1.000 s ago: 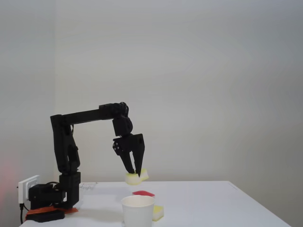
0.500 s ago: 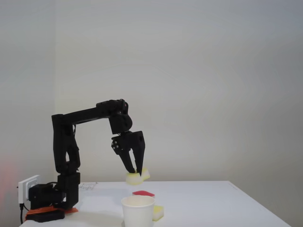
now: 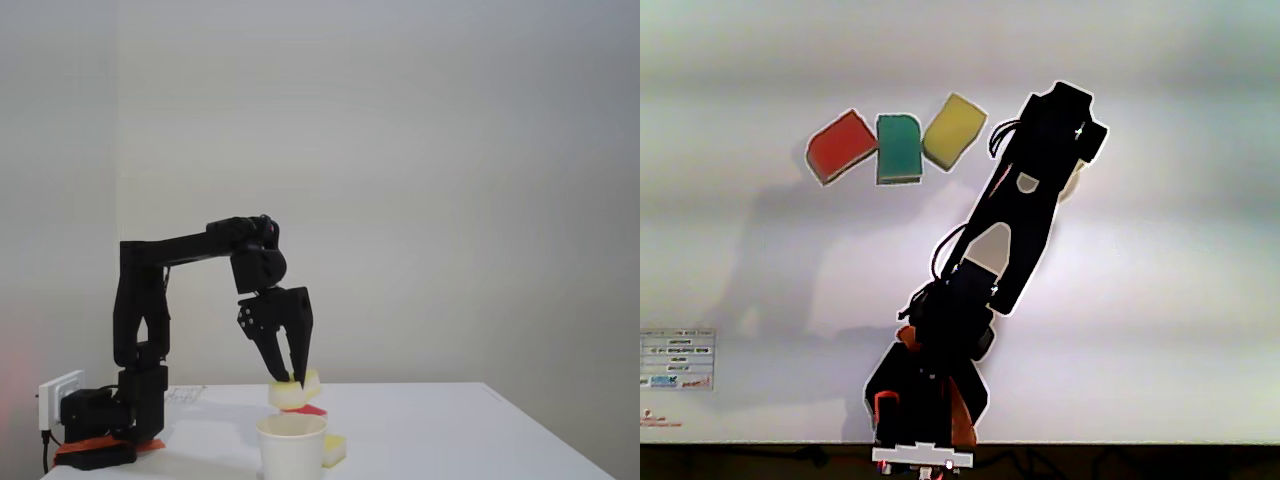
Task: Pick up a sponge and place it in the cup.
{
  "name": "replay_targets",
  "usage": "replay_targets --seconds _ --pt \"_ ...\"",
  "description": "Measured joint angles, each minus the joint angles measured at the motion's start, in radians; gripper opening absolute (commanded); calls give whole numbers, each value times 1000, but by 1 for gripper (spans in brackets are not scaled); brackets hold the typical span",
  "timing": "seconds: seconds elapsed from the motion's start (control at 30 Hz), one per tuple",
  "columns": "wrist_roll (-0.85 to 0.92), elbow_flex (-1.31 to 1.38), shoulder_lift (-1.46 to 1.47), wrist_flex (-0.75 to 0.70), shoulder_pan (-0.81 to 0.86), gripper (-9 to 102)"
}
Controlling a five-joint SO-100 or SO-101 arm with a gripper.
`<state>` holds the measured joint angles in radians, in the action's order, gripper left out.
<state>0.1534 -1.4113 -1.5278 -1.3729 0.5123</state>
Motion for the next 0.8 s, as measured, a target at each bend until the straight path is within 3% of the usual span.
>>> replay_targets --seconds 0.57,0.67,0.8 --pt "51 48 58 25 41 1" --pt "67 46 57 15 41 18" --pt "67 46 57 15 49 27"
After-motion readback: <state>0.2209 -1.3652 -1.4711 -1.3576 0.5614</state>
